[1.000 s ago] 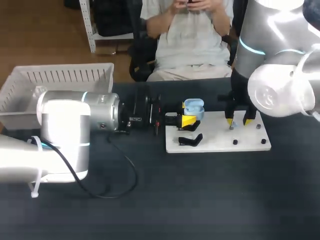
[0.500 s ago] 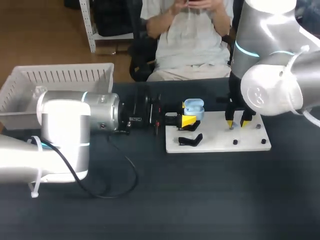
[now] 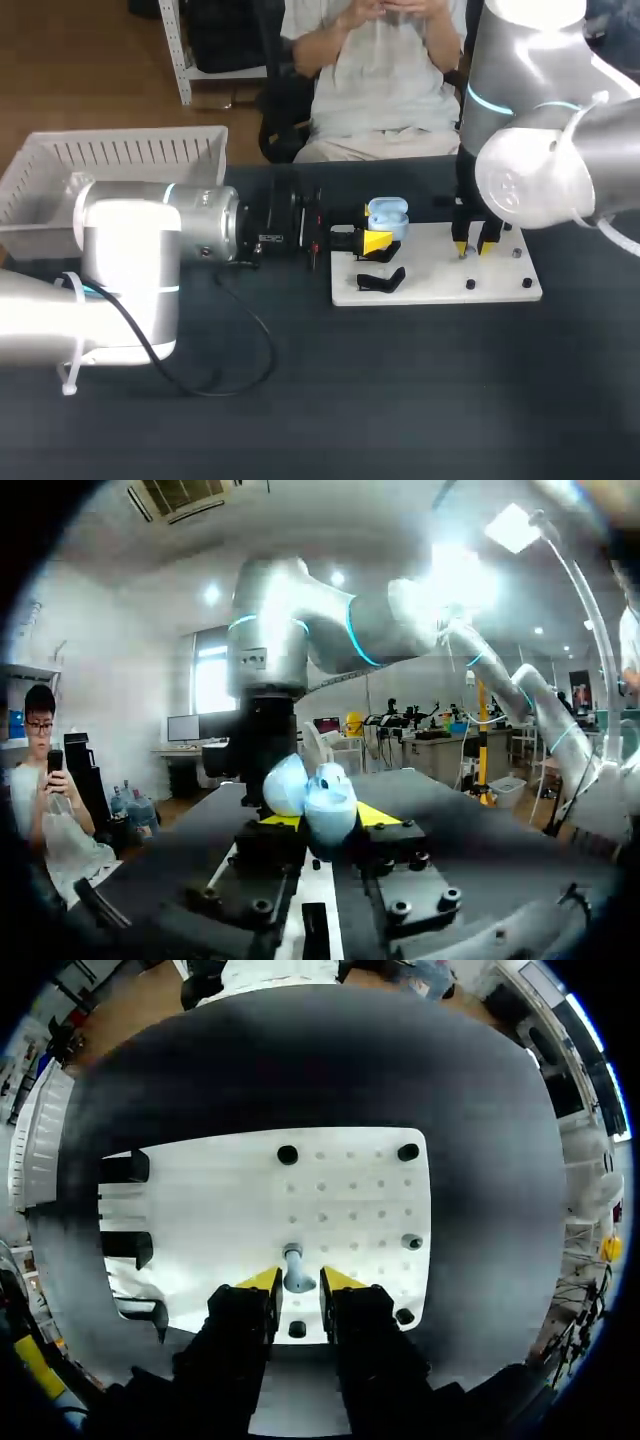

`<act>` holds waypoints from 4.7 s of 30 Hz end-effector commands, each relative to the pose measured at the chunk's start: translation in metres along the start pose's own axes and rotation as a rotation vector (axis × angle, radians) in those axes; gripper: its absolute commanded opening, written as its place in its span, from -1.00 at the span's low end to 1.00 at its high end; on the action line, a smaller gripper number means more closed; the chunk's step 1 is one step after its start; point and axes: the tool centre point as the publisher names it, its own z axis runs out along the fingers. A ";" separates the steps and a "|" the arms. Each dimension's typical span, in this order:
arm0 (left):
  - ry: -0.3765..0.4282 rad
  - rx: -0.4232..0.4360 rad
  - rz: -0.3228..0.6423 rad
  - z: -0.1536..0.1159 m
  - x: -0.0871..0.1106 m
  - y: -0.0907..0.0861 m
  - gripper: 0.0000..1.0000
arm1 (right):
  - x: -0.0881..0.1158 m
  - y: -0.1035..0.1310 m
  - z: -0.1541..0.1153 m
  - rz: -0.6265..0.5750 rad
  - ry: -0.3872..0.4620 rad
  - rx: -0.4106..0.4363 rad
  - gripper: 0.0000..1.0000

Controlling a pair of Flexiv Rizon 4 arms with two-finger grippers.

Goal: Pick up each earbud case from the left stands, insert the matching earbuds, close the lid, and place the case in the box.

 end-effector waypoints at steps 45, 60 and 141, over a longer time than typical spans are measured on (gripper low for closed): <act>-0.004 -0.003 0.003 0.000 0.001 0.000 -1.00 | 0.038 0.010 -0.104 -0.155 -0.091 0.123 -1.00; -0.004 -0.003 0.003 0.000 0.001 0.000 -1.00 | 0.065 0.071 -0.188 -0.358 -0.027 0.213 -1.00; -0.004 -0.003 0.003 0.000 0.001 0.000 -1.00 | 0.079 0.140 -0.160 -0.567 0.084 0.224 -1.00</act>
